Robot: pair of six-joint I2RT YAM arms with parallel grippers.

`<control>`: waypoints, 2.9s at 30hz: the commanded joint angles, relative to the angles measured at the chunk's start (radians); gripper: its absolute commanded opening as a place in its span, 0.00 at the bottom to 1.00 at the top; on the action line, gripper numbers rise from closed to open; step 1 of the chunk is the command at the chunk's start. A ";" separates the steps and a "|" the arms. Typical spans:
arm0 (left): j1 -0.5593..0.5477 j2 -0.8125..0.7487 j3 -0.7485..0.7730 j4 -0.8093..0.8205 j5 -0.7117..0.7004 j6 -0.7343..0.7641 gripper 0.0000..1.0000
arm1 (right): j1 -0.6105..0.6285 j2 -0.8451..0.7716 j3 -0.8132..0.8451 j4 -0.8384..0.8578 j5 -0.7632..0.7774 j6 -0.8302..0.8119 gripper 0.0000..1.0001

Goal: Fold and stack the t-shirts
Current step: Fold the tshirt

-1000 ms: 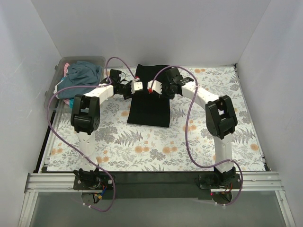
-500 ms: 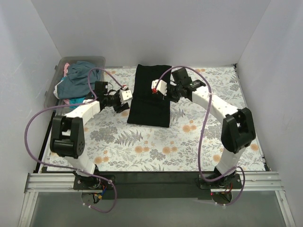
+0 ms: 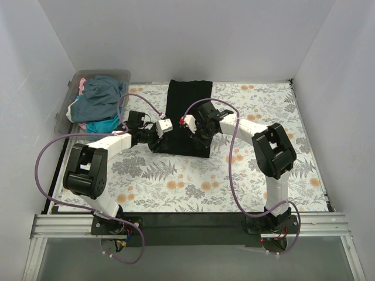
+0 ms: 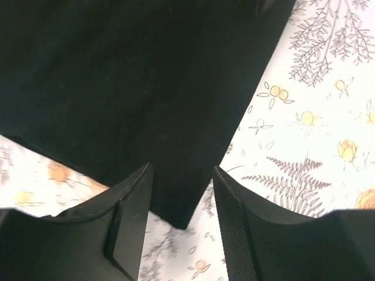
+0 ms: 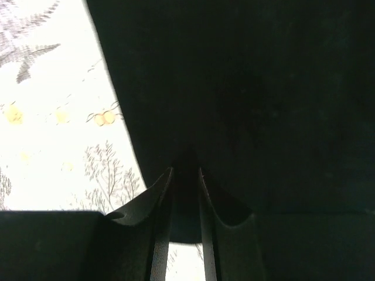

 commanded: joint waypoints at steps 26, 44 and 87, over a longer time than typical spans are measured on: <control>-0.271 -0.278 -0.216 -0.384 -0.114 0.108 0.37 | 0.058 -0.333 -0.360 -0.080 -0.036 0.025 0.35; -0.283 -0.509 -0.417 -0.062 -0.155 0.230 0.52 | 0.214 -0.646 -0.736 0.237 0.297 -0.352 0.48; -0.305 -0.372 -0.461 0.034 -0.202 0.269 0.02 | 0.224 -0.533 -0.799 0.305 0.234 -0.362 0.01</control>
